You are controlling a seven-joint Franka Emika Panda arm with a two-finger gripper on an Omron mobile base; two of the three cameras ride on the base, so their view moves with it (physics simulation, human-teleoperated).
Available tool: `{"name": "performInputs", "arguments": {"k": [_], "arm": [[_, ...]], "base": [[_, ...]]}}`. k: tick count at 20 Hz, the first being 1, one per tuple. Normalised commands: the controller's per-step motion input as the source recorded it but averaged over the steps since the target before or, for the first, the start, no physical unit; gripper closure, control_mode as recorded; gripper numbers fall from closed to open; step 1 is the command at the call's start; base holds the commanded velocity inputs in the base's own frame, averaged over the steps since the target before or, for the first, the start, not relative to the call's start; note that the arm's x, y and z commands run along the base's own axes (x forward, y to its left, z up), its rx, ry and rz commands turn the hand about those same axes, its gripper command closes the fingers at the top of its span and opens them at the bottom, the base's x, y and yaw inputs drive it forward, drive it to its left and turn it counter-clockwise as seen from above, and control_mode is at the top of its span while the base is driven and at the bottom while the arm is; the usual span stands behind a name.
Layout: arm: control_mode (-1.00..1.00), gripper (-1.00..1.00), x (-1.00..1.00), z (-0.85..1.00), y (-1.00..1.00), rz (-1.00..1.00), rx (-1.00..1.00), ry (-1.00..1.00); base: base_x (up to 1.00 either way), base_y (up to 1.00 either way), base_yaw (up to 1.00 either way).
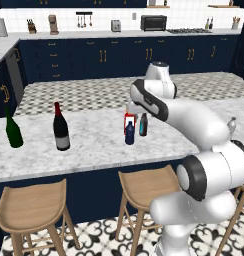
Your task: Move the plastic bottles in the middle to the plastics group, and the glass bottles in the middle to the glass group.
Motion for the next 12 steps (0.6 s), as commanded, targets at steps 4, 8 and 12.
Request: {"name": "performInputs", "arguments": {"k": [4, 8, 12], "arm": [[-1.00, -1.00, 0.13, -0.64, 0.04, 0.02, 0.00, 0.00], [-1.00, -1.00, 0.34, -0.36, 0.00, 0.00, 0.00, 0.00], [-1.00, -1.00, 0.43, -0.16, 0.00, 0.00, 0.00, 0.01]], "base": [[0.00, 0.00, 0.00], [0.00, 0.00, 0.00], [0.00, 0.00, 0.00]]}}
